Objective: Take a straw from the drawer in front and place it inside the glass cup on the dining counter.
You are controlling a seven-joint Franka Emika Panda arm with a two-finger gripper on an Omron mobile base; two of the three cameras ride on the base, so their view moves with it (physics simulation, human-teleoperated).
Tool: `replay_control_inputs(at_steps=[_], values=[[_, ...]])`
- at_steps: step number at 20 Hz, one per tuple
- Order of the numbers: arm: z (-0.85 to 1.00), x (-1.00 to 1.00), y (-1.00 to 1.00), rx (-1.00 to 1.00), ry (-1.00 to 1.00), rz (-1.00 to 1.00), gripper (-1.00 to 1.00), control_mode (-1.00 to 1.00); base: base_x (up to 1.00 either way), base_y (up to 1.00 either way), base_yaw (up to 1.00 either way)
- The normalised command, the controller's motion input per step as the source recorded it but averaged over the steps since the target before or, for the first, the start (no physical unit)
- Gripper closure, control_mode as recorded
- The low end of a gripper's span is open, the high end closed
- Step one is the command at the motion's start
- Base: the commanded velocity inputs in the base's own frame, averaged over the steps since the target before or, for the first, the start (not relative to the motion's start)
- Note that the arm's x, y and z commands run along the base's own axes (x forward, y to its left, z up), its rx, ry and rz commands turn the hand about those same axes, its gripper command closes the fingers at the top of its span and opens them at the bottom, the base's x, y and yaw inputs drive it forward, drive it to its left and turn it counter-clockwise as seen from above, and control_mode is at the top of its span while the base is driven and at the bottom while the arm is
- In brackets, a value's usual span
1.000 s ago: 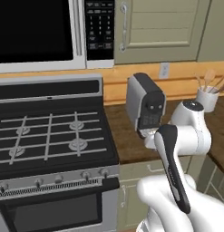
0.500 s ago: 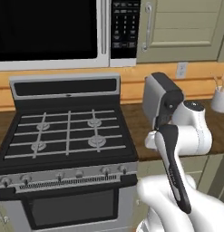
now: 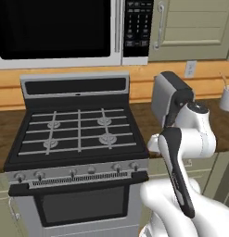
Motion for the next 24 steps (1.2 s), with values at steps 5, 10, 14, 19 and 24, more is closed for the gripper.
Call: replay_control_inputs(at_steps=[5,10,14,19,24], values=[[0.0,0.0,0.0,0.0,0.0,0.0,-1.0,1.0,-0.27,0.43,0.0],[0.0,0.0,0.0,0.0,0.0,0.0,-1.0,1.0,-0.09,0.48,0.0],[0.0,0.0,0.0,0.0,0.0,0.0,-1.0,1.0,-0.11,0.43,0.0],[0.0,0.0,0.0,0.0,0.0,0.0,-1.0,1.0,-0.2,0.34,-0.05],[0.0,0.0,0.0,0.0,0.0,0.0,-1.0,1.0,-0.26,0.21,-0.09]])
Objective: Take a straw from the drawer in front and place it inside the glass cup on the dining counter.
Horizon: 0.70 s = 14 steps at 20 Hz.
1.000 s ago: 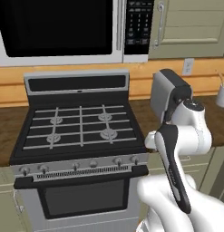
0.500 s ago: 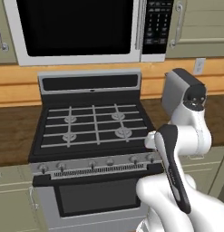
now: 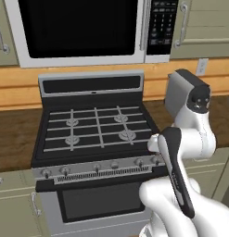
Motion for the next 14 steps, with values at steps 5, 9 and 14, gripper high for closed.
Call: replay_control_inputs(at_steps=[5,9,14], values=[[0.01,-0.7,-0.32,0.15,-0.22,-0.34,-1.0,-1.0,0.0,0.0,0.0],[0.0,-0.72,-0.54,0.22,-0.27,-0.38,-1.0,-1.0,0.0,0.0,0.0],[-0.14,-0.71,-0.75,0.16,-0.29,-0.33,-1.0,-1.0,0.0,0.0,0.0]])
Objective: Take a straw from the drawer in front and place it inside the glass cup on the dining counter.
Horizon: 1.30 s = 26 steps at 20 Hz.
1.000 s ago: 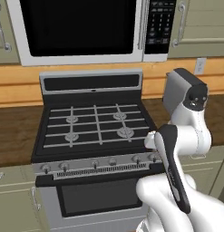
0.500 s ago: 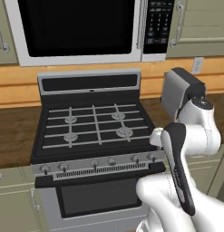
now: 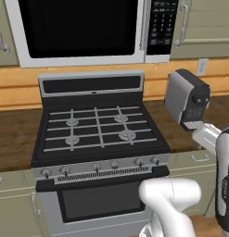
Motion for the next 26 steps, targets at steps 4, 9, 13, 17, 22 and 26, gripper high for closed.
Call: replay_control_inputs(at_steps=[4,9,13,17,22,26], values=[[-0.5,-0.76,-0.67,0.01,-0.34,-0.26,-1.0,-1.0,0.0,0.0,0.0],[-0.5,-0.51,-0.32,-0.01,-0.3,-0.05,-1.0,-1.0,0.0,0.0,0.0],[-0.5,-0.34,-0.31,-0.01,-0.28,0.0,-1.0,-1.0,0.0,0.0,0.0],[-0.52,-0.13,-0.36,-0.01,-0.2,0.0,-1.0,-1.0,0.0,0.0,0.0],[-0.64,0.05,-0.49,0.0,-0.04,0.0,-1.0,-1.0,0.0,0.0,0.0],[-0.67,0.35,-0.64,0.08,0.0,-0.04,-1.0,-1.0,0.0,0.0,0.0]])
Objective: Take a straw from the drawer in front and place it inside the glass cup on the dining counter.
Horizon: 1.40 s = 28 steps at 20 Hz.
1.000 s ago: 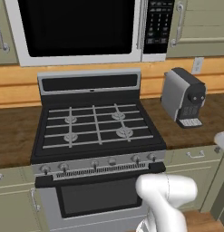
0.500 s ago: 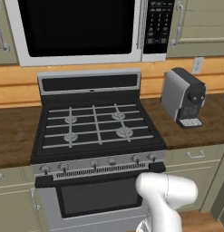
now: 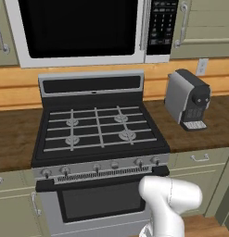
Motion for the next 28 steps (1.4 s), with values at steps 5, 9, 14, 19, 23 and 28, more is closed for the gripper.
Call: replay_control_inputs(at_steps=[5,9,14,19,23,28], values=[[-0.49,0.66,-0.62,0.07,0.0,-0.08,-1.0,-1.0,0.0,0.0,0.0],[-0.2,0.94,-0.27,0.08,0.0,-0.03,-1.0,-1.0,0.0,0.0,0.0],[-0.19,0.9,0.0,0.05,-0.01,0.01,-1.0,-1.0,0.0,0.0,0.0],[-0.23,0.41,0.0,0.03,-0.21,0.03,-1.0,-1.0,0.0,0.0,0.0],[-0.24,0.16,0.0,0.05,-0.23,0.01,-1.0,-1.0,0.0,0.0,0.0],[-0.15,0.14,-0.01,0.09,-0.15,0.01,-1.0,-1.0,0.0,0.0,0.0]])
